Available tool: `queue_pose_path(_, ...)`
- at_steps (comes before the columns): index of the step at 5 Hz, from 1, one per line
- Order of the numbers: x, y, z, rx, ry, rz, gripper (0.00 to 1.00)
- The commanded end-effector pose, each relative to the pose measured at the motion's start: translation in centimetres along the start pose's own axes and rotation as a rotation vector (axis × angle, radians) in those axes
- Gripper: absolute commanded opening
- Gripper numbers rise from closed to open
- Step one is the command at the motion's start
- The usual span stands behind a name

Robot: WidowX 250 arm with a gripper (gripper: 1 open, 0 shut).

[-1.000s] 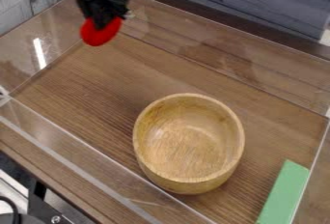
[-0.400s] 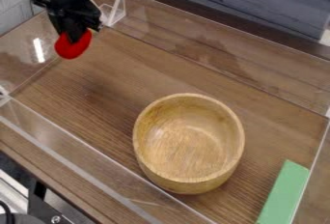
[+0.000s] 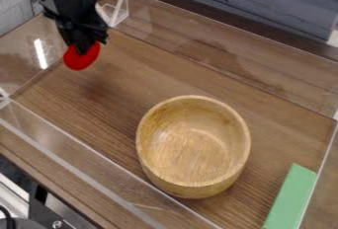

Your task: Move the red object to the left side of the table

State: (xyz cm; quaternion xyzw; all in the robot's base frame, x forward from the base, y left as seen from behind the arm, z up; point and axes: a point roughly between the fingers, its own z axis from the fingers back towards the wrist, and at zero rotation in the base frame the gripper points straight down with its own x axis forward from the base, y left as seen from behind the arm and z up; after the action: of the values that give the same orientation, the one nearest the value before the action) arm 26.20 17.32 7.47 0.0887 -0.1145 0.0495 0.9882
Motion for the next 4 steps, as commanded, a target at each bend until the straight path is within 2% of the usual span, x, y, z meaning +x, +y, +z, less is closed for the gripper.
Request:
queue_pose_path(1, -0.3, 0.3, -0.3, -0.017, -0.024, -0.071, 0.0)
queue_pose_path(2, -0.9, 0.2, -1.1, -0.055, -0.019, -0.13, 1.0)
queue_pose_path(3, -0.8, -0.2, -0.1, -0.066, 0.001, -0.113, 1.0)
queue_pose_path(4, -0.6, 0.3, -0.1, -0.074, 0.011, -0.102, 1.0)
